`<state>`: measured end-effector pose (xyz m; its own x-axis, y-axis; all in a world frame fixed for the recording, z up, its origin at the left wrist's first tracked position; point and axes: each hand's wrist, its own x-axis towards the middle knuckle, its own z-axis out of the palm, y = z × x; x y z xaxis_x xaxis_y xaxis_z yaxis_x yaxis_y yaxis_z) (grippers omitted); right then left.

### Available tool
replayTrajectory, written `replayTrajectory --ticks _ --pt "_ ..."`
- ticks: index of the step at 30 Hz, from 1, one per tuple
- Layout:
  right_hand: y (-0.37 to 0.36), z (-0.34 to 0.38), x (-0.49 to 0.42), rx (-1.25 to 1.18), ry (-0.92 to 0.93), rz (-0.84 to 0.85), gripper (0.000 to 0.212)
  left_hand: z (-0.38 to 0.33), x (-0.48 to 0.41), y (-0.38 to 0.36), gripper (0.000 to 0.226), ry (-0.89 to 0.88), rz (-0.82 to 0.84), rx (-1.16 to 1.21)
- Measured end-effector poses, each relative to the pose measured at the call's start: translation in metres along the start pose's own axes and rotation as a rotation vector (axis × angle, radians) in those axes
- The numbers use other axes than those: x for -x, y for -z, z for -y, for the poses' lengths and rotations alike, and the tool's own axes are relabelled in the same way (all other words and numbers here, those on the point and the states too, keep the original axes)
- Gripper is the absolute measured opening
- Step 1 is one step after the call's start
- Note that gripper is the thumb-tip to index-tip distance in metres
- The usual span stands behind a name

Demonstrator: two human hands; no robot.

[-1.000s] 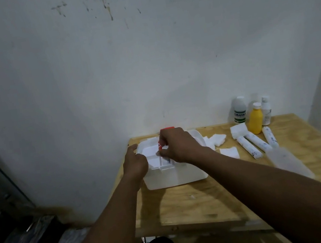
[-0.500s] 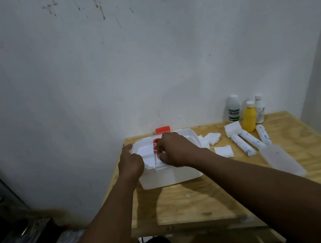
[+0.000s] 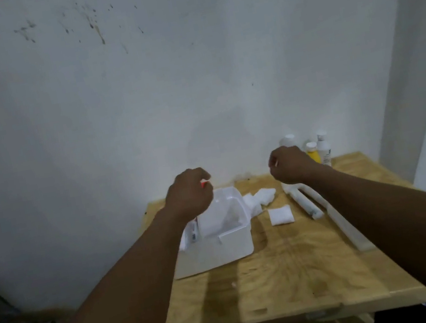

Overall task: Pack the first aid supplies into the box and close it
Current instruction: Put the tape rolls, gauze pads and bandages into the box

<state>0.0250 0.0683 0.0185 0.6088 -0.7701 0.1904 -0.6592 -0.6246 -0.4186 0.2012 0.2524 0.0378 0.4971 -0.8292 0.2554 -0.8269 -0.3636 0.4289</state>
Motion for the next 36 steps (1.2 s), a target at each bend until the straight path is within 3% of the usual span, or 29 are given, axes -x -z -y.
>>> replayTrajectory --ticks 3,6,8,10,18,21,25,28,32,36 --pt "-0.006 -0.025 -0.017 0.100 -0.054 0.052 0.029 -0.034 -0.034 -0.019 0.033 -0.077 0.164 -0.145" --pt "-0.016 -0.039 -0.035 0.209 -0.058 0.134 0.034 -0.056 -0.067 -0.043 0.036 -0.030 0.384 -0.307" --pt "-0.023 -0.045 -0.042 0.295 -0.031 0.183 0.031 -0.060 -0.080 -0.059 0.019 -0.038 0.470 -0.406" --pt "-0.032 -0.053 -0.048 0.355 0.001 0.225 0.027 -0.064 -0.088 -0.072 0.003 -0.060 0.485 -0.485" --pt "-0.041 -0.056 -0.060 0.394 0.019 0.315 0.022 -0.065 -0.092 -0.101 0.024 -0.101 0.525 -0.750" --pt "-0.035 -0.053 -0.061 0.327 0.012 0.303 0.012 -0.061 -0.089 -0.103 0.025 -0.105 0.513 -0.722" --pt "-0.027 -0.052 -0.062 0.174 -0.034 0.201 0.029 -0.063 -0.090 -0.093 0.021 -0.063 0.459 -0.605" --pt "-0.014 -0.045 -0.061 0.035 -0.039 0.089 0.027 -0.068 -0.095 -0.081 0.017 -0.043 0.413 -0.500" --pt "0.005 -0.029 -0.060 -0.113 -0.065 -0.055 0.026 -0.073 -0.093 -0.054 0.030 -0.065 0.358 -0.299" --pt "0.021 0.004 -0.052 -0.307 -0.053 -0.133 0.028 -0.057 -0.079 -0.008 0.028 -0.081 0.203 -0.050"
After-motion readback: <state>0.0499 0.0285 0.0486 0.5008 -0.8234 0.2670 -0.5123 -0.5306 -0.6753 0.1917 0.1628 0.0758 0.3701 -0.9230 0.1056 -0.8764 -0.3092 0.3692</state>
